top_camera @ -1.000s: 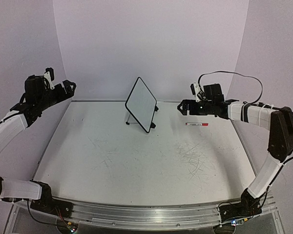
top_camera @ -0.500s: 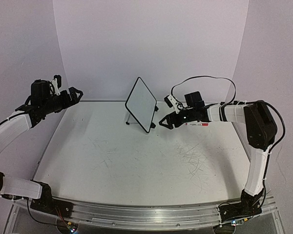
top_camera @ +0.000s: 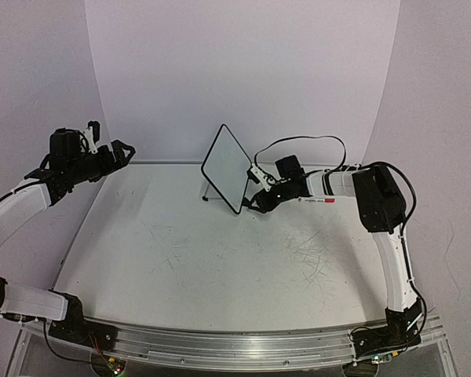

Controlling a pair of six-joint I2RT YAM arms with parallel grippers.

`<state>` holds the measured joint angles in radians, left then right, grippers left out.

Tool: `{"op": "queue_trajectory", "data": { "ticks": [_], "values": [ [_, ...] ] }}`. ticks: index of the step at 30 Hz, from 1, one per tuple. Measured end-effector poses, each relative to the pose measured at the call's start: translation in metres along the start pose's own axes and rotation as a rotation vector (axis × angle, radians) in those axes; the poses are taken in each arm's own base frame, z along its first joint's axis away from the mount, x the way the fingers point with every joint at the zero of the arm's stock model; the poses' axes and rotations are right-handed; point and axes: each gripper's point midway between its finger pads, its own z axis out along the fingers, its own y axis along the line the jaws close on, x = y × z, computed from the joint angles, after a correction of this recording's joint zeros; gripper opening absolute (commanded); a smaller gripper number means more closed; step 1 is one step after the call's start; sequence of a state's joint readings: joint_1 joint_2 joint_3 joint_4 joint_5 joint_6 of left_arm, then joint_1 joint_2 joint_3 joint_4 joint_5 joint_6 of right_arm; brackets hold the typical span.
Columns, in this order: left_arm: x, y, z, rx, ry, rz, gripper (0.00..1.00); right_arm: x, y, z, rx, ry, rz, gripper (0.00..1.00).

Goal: Write a sentence on the whiteboard
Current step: Move the whiteboard to the center of the board.

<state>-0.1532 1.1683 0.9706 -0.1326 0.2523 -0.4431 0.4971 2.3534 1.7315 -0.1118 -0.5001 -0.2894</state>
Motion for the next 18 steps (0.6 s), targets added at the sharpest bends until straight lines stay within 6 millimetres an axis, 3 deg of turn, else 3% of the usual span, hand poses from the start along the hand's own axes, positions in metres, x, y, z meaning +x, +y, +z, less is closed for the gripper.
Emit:
{"op": "queue_trajectory", "data": {
  "ticks": [9, 14, 18],
  "values": [
    [0.001, -0.002, 0.0, 0.01, 0.006, -0.001, 0.99, -0.008, -0.001, 0.025, 0.013, 0.046, -0.051, 0.37],
    [0.002, -0.003, 0.0, 0.016, 0.008, -0.001, 0.99, -0.012, -0.001, 0.028, 0.007, 0.061, -0.068, 0.22],
    [0.002, -0.003, 0.0, 0.016, 0.009, -0.001, 0.99, -0.011, -0.001, 0.028, 0.007, 0.068, -0.075, 0.19]
  ]
}}
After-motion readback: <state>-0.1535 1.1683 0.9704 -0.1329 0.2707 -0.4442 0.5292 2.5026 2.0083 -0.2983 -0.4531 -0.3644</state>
